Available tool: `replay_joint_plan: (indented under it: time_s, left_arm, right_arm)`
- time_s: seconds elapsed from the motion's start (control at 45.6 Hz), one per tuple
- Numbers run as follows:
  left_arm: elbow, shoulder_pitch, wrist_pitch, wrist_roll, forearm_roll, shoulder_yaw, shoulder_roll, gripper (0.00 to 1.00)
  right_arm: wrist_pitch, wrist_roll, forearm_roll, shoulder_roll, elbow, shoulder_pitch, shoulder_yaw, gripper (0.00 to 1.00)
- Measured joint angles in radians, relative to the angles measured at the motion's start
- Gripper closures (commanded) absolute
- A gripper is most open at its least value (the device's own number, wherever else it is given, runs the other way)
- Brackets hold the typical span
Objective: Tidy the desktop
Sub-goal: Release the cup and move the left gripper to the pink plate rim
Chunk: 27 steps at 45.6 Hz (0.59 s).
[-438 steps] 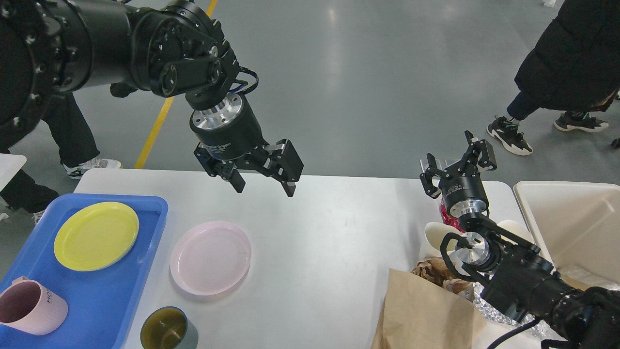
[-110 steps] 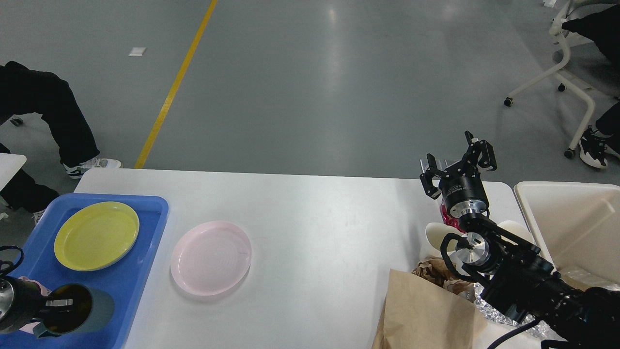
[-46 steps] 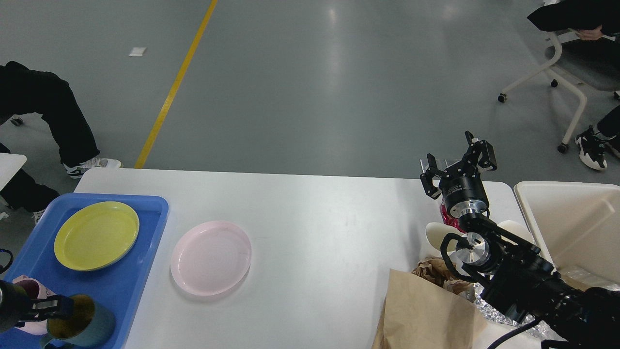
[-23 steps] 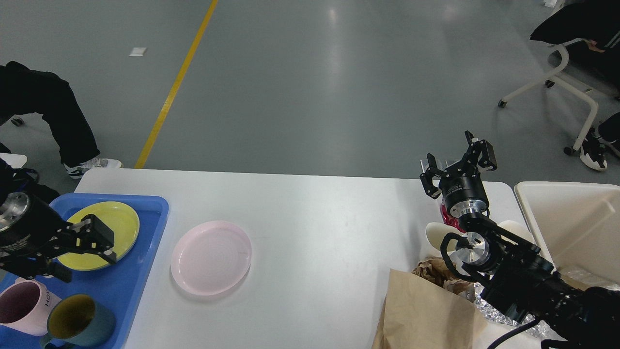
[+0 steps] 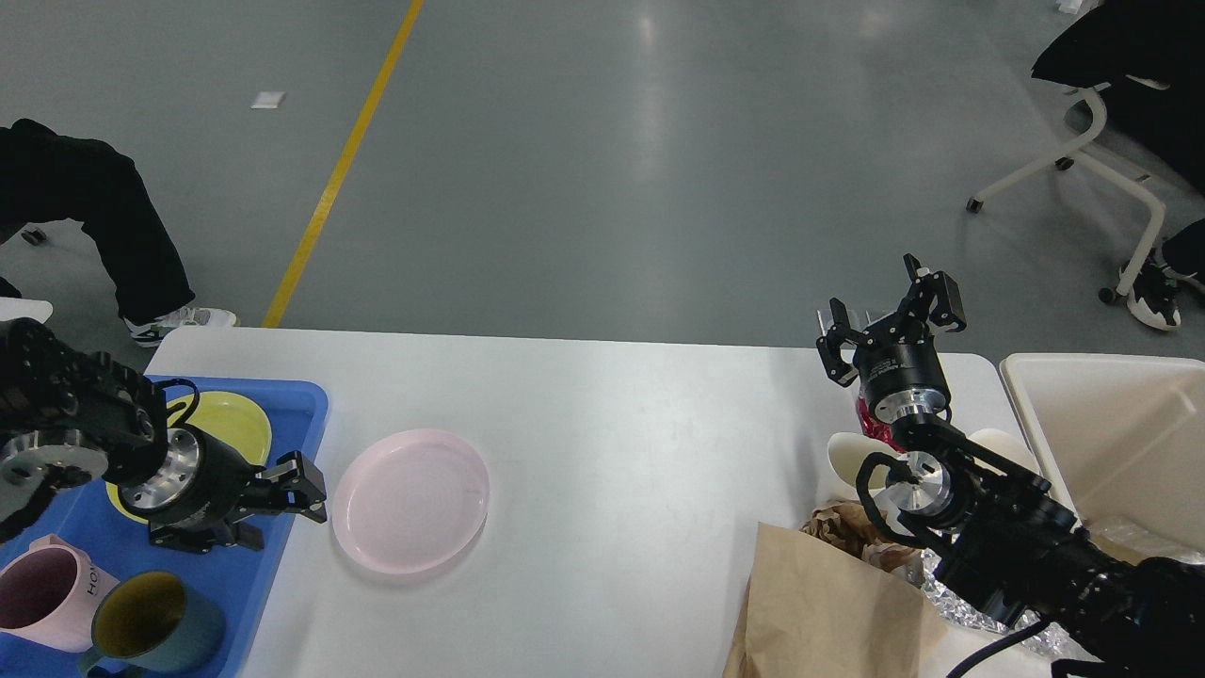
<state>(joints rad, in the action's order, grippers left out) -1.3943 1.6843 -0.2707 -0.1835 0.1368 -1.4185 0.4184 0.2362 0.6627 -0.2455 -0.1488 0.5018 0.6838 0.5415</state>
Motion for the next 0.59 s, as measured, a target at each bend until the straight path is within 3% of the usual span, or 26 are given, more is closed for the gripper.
replay_joint_plan:
  time_s: [0.11,0.241,0.461,0.592]
  left_arm:
    - [-0.005,-0.078,0.181,0.051,0.059,0.057,-0.041,0.31]
    - [-0.006,-0.152,0.346,0.064,0.119,0.113,-0.086,0.31]
    - [-0.005,-0.243,0.495,0.067,0.19,0.232,-0.099,0.3]
    - [-0.006,-0.274,0.517,0.07,0.197,0.245,-0.119,0.3]
  right_arm:
    - [0.0,0.0,0.0,0.0,0.0,0.0,0.0,0.0]
    - [0.0,0.0,0.0,0.0,0.0,0.0,0.0,0.0]
    - [0.0,0.0,0.0,0.0,0.0,0.0,0.0,0.0]
    - [0.0,0.0,0.0,0.0,0.0,0.0,0.0,0.0]
